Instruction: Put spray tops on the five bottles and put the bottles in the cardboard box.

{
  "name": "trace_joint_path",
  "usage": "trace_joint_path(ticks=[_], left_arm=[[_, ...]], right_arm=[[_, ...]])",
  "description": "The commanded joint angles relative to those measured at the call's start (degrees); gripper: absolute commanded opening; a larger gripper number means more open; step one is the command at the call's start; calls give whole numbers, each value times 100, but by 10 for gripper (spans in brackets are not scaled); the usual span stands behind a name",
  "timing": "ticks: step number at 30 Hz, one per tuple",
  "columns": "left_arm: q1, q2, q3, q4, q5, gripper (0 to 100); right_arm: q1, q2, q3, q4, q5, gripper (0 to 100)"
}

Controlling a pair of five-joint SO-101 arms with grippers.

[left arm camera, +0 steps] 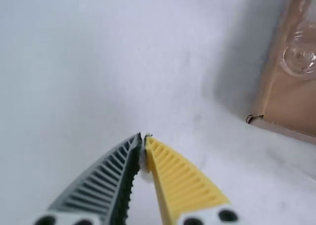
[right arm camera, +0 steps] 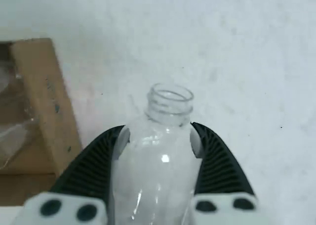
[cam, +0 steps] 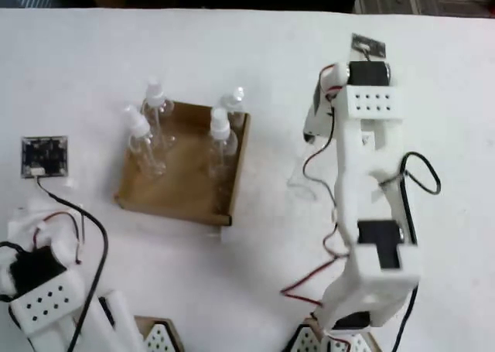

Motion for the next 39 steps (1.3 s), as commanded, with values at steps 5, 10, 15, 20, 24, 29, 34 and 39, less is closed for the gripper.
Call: trace_joint_path(ticks=[5, 10, 15, 20, 24, 29, 34, 39], left_arm=[[-593, 2158, -1846, 176, -62, 21], [-1200, 3776, -3182, 185, -62, 23], [-1780, 5147, -4703, 501, -62, 24], [-2202, 6431, -6286, 905, -62, 24], [-2334, 7363, -7631, 1336, -70, 22], [-2510, 8321, -9292, 2013, -79, 22], [-2554, 9086, -10549, 2593, -79, 22], [-2554, 9613, -11455, 2989, -79, 22]], right_arm=[[-1402, -2176, 484, 215, 695, 16], [-3231, -2888, 862, 163, 1081, 16], [-4840, -2738, 1345, -418, 1178, 17], [-5763, -2299, 1881, -1516, 1187, 17], [-6114, -1675, 2259, -2563, 1178, 18], [-6167, -646, 2321, -3626, 1160, 18], [-6167, 92, 2312, -4804, 1169, 18], [-6211, 523, 2312, -5692, 1178, 19]])
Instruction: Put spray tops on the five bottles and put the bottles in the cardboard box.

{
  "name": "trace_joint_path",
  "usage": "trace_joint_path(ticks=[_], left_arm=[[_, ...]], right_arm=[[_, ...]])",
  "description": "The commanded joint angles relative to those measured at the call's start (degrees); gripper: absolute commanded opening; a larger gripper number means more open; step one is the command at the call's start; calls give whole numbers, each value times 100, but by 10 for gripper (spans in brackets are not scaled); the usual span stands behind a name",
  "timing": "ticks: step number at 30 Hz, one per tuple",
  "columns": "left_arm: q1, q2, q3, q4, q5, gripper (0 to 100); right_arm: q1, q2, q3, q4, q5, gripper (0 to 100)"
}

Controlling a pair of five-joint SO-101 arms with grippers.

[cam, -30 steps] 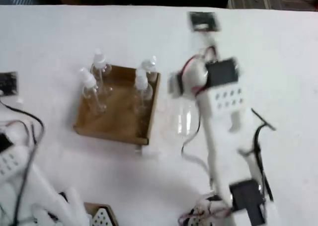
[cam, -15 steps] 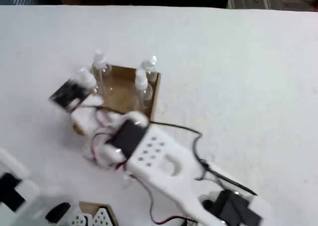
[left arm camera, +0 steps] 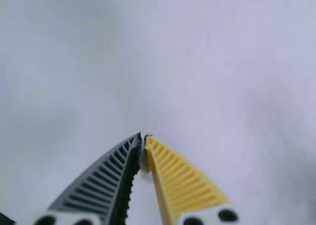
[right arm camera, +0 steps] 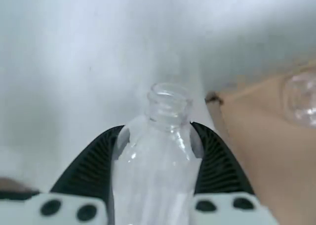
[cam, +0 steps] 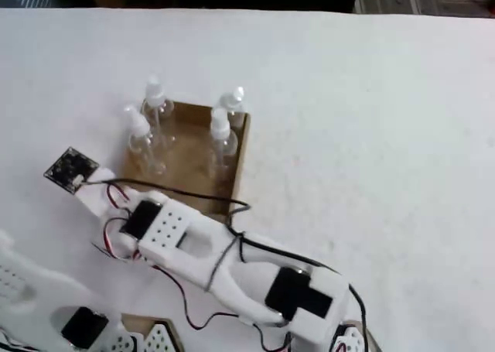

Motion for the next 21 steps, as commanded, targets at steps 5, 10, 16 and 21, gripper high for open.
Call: trace_joint_path(ticks=[5, 10, 16, 21], left_arm=[[-48, 347, -1248, 492, -79, 22], [-31, 409, -1371, 598, -62, 21], [-13, 382, -1371, 809, 255, 22], [259, 374, -1354, 949, 545, 21]], right_arm=[[-215, 418, -158, -602, 26, 130], [-259, 769, -440, -576, 26, 309], [-268, 391, -756, 40, 26, 358], [-259, -321, -844, 804, 53, 358]])
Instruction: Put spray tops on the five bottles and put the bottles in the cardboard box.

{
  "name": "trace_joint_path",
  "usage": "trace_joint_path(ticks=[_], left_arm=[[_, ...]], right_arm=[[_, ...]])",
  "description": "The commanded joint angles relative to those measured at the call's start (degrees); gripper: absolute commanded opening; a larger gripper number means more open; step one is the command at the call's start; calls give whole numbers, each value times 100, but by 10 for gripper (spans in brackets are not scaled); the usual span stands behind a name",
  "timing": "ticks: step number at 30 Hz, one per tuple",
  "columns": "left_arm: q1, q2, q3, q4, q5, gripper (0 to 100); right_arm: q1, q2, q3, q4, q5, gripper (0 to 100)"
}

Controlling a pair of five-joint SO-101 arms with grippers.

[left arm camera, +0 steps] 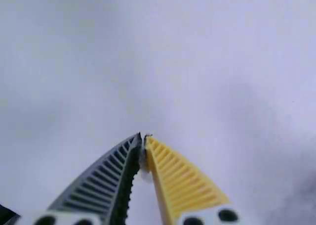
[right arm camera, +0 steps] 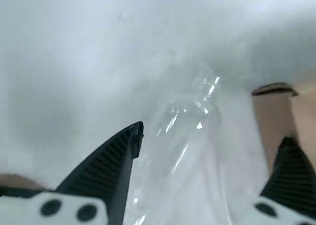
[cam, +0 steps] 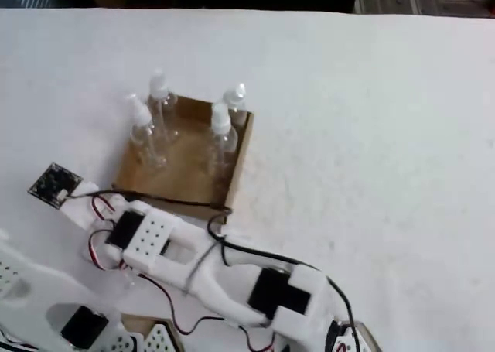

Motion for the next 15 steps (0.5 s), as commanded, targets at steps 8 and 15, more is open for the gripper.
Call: trace_joint_path(ticks=[8, 15], left_arm=[[444, -127, -255, 123, 897, 21], [884, -1077, 659, 132, 1143, 21]], right_arm=[[4, -2035, -316, 1516, 62, 358], [541, -3266, -308, 2668, 62, 287]])
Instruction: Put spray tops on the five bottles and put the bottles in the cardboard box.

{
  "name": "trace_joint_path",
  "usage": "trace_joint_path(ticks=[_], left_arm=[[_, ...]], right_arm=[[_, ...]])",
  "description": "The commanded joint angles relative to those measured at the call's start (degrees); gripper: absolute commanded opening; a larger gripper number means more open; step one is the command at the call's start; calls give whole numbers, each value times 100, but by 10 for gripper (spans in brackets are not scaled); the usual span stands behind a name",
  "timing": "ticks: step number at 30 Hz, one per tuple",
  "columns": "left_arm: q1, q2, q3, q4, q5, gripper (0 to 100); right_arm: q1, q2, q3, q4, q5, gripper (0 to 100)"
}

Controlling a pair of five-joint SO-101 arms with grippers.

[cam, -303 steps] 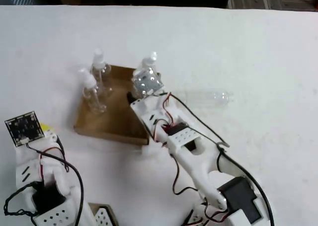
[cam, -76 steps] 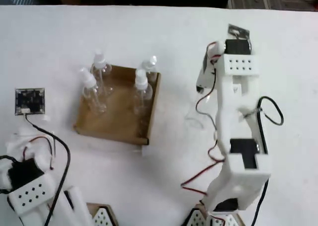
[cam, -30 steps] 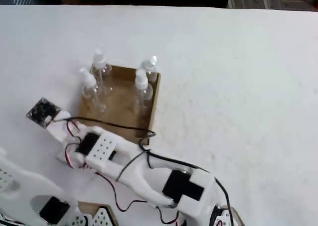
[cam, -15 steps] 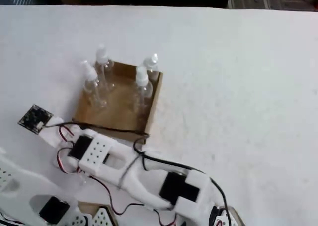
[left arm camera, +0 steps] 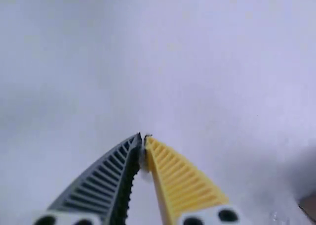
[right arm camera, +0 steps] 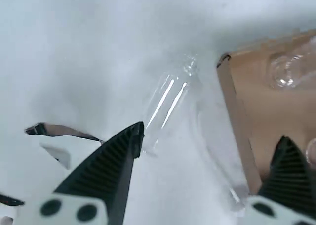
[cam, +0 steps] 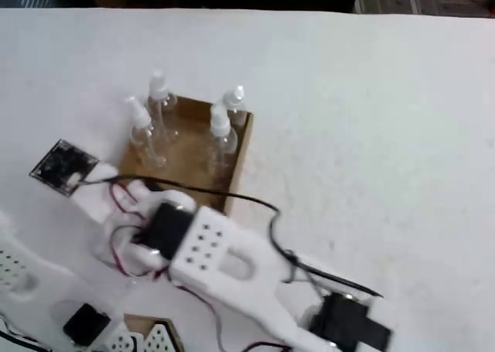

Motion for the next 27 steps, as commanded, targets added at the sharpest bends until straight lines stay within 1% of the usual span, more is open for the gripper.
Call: trace_joint_path(ticks=[1, 4, 6, 9, 13, 16, 19, 23, 25, 27], left_arm=[[418, -1182, 782, 97, 105, 21], [796, -2141, 1873, 79, 97, 23], [1077, -2703, 2585, 70, 97, 23], [1543, -3398, 3604, 70, 97, 24], [2220, -4031, 4914, 44, 97, 24], [2607, -4409, 5952, -246, 88, 24], [2659, -4954, 6910, -782, 79, 24], [2677, -6062, 8229, -1371, 79, 27], [2686, -6580, 8897, -1521, 88, 74], [2686, -6976, 9495, -1644, 114, 155]], right_arm=[[523, -787, -299, 505, 62, 251], [971, -1130, -290, 857, 62, 146], [1226, -1297, -290, 1138, 62, 103], [1622, -1516, -290, 1736, 70, 79], [2158, -1587, -211, 2369, 70, 77], [2343, -1640, 220, 2220, 70, 77], [2343, -1631, 756, 1807, 70, 77], [2334, -1631, 1240, 1262, 70, 77], [2334, -1631, 1301, 1174, 70, 77], [2334, -1596, 1319, 1156, 70, 77]])
